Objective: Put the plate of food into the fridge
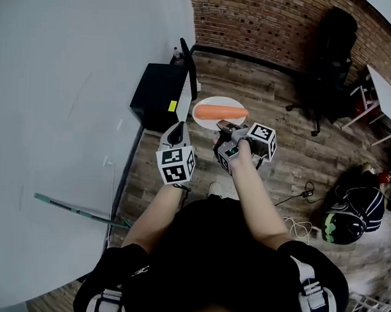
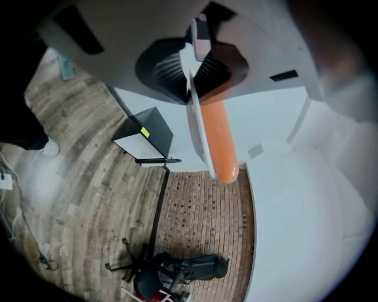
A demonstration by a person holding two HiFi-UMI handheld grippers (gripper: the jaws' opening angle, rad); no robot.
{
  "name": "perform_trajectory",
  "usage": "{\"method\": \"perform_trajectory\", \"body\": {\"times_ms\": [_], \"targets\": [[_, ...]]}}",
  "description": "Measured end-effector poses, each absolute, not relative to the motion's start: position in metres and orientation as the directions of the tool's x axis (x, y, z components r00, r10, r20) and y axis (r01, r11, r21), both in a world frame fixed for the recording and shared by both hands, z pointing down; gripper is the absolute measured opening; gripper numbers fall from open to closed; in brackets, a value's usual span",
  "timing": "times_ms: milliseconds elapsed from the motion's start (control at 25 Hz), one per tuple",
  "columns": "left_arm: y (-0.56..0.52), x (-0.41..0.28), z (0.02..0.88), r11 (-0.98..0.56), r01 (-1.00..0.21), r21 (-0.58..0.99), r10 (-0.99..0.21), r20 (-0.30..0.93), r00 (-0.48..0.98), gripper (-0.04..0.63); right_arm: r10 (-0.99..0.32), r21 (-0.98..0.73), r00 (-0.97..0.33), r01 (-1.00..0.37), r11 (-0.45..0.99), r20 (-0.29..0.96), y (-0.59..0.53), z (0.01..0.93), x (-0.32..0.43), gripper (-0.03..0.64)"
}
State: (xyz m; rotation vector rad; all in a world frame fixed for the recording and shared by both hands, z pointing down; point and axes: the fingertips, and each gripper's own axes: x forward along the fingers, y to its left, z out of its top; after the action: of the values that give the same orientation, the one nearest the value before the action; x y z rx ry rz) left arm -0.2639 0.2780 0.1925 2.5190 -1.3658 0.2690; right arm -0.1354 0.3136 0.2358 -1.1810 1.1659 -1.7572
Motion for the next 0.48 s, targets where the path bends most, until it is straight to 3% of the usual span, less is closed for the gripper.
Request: {"method": "perform_trajectory", "body": {"times_ms": [480], "targets": [[0.188,-0.206,0.207,-0.464,-0.877,0.125,-0.813,0.333,0.478,-0.001,-0.853,-0.928,-0.400,0.018,-0.373,0.336,0.218,0.251,-0.080,0.034]]}}
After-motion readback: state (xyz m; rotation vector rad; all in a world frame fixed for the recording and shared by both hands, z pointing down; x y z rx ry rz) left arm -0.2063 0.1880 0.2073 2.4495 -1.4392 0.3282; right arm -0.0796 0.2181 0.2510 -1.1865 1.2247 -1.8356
